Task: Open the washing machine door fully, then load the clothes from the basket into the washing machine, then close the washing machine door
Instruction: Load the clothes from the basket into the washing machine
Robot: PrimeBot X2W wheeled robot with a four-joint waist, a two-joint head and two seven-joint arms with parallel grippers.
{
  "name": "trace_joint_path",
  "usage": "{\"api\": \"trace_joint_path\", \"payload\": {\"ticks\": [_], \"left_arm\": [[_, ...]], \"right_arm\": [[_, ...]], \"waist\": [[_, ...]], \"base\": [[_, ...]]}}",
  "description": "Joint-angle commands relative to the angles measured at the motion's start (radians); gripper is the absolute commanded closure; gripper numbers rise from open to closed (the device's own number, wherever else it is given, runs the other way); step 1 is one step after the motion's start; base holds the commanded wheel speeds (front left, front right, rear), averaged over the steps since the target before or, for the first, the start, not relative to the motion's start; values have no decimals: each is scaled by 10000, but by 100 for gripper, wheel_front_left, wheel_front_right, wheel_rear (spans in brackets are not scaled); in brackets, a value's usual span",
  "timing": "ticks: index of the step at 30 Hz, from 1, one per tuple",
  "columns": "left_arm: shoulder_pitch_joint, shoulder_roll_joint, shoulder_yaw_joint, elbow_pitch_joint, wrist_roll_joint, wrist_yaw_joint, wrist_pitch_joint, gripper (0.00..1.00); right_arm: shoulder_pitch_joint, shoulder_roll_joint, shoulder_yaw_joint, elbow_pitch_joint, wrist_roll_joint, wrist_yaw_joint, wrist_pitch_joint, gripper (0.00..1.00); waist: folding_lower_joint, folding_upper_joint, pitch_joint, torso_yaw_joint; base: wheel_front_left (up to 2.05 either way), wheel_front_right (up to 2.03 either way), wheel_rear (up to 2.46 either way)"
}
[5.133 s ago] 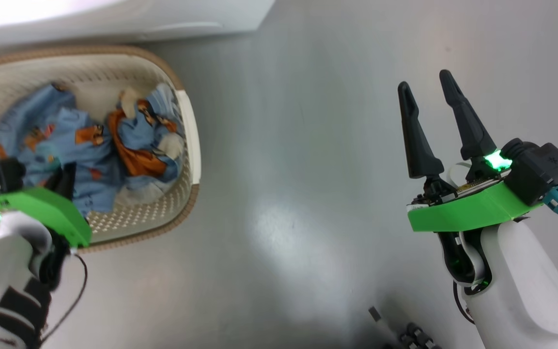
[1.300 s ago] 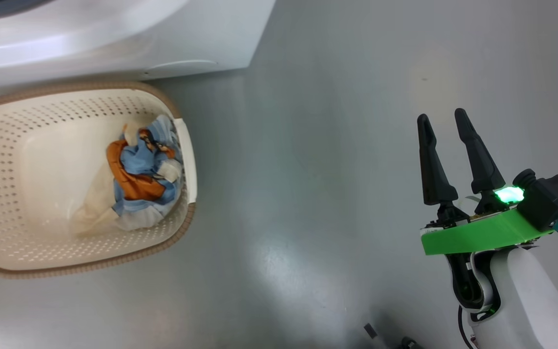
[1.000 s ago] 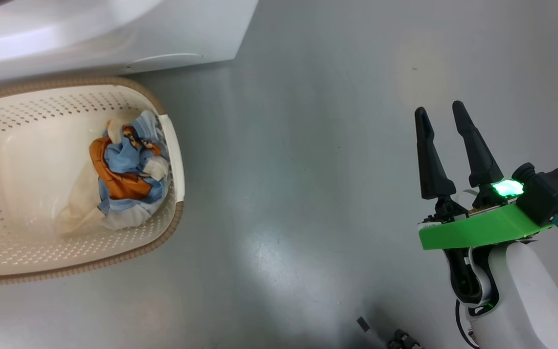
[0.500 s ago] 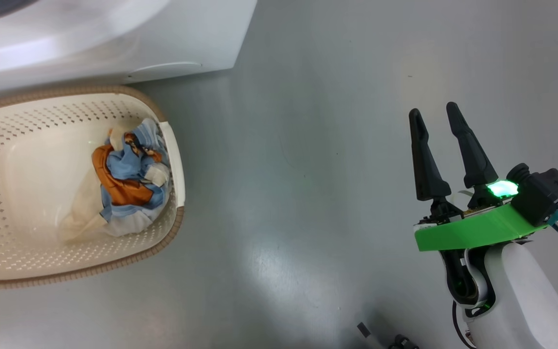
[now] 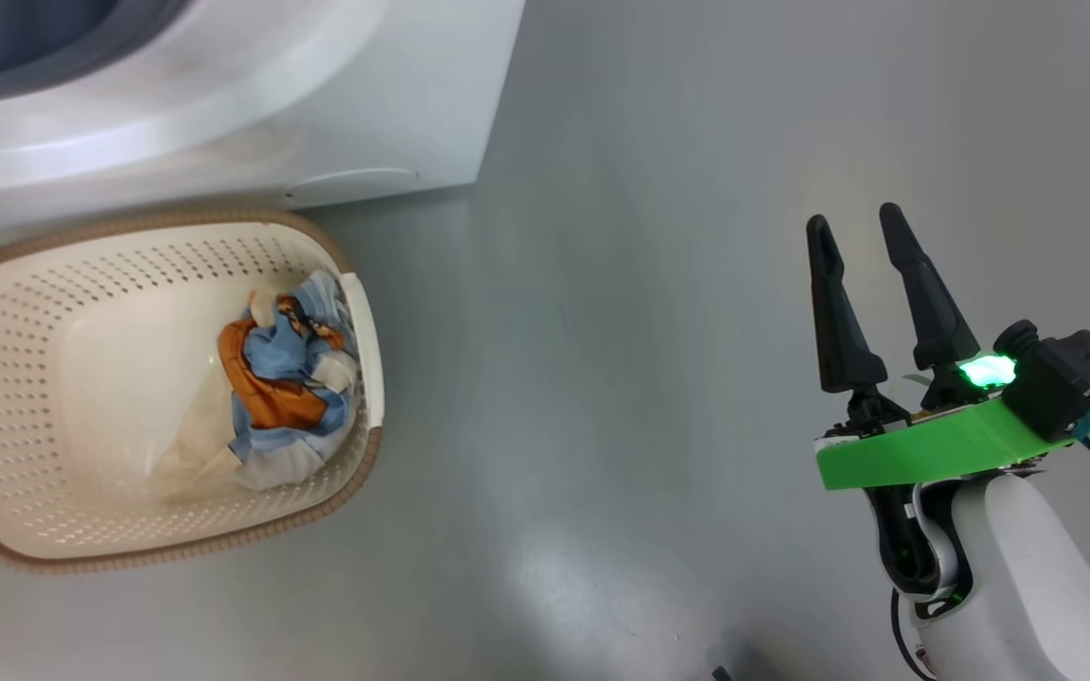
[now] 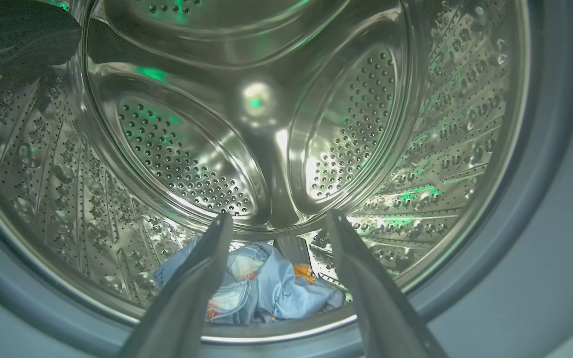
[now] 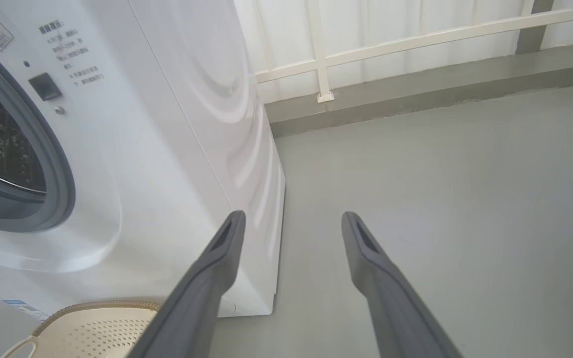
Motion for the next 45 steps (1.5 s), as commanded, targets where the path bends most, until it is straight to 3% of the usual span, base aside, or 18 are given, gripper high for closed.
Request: {"api": "trace_joint_path", "payload": {"ticks": [1,19,45], "left_arm": [[443,342,342,-441,160,8,-51,0],[4487,-1326,1436,-2044,912,8,-51,0],[9130,-2457,2073,-4114,1100,8,-51,0]], "right_arm": [[247,-115,143,-187,-163,56,-80,0],[857,-996,-87,112,-83,56,-80,0],[2678,-1431,-394,208,221,56,-80,0]], "waist": [[1,0,-325,169],[1,0,-2046,1354],[1,0,-4192,1906]], "base": [[0,0,0],[0,0,0],[0,0,0]]}}
